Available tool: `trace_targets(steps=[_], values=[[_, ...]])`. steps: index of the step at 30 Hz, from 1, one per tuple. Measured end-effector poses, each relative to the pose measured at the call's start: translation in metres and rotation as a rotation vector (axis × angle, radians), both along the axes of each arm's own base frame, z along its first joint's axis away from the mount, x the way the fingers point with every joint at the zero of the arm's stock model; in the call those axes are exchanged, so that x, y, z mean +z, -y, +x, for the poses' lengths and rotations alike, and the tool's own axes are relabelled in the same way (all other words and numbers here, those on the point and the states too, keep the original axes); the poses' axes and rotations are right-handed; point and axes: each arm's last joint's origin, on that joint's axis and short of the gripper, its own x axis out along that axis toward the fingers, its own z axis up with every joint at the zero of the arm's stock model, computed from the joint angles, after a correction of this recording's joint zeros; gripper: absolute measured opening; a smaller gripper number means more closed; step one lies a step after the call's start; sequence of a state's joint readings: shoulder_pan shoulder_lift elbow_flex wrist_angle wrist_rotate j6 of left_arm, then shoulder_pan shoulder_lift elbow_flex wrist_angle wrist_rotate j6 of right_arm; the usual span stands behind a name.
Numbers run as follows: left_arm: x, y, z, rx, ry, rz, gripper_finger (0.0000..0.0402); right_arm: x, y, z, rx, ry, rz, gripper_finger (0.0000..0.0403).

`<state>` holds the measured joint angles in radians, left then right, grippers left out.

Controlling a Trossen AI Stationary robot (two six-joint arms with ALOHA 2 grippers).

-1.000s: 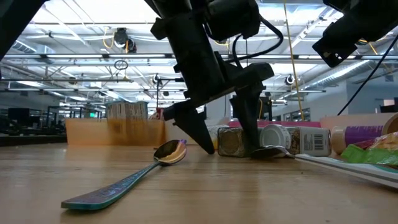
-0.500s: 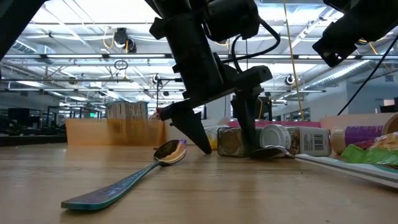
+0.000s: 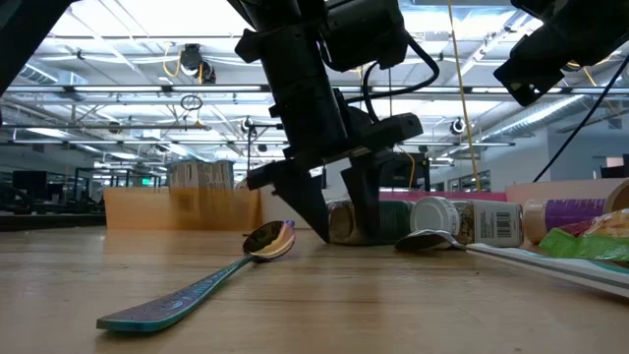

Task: Pick & Place Food Item
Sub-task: Put the green seasoning bottle into the white bin

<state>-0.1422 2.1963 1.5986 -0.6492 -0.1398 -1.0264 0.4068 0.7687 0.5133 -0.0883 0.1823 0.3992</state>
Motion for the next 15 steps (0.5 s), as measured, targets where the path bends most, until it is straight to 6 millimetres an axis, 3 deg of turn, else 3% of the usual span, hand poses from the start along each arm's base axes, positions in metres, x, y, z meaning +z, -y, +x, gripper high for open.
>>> trace_targets(steps=[3,15], values=[[0.0001,0.0001,0.0002,0.0,0.002,-0.001,0.0211,0.0,0.0,0.0,0.0,0.0,0.0,0.013],[0.0019,0.0009,0.0007,-0.021,0.008,-0.032,0.0209,0.0,0.0,0.0,-0.002,-0.001,0.007,0.013]])
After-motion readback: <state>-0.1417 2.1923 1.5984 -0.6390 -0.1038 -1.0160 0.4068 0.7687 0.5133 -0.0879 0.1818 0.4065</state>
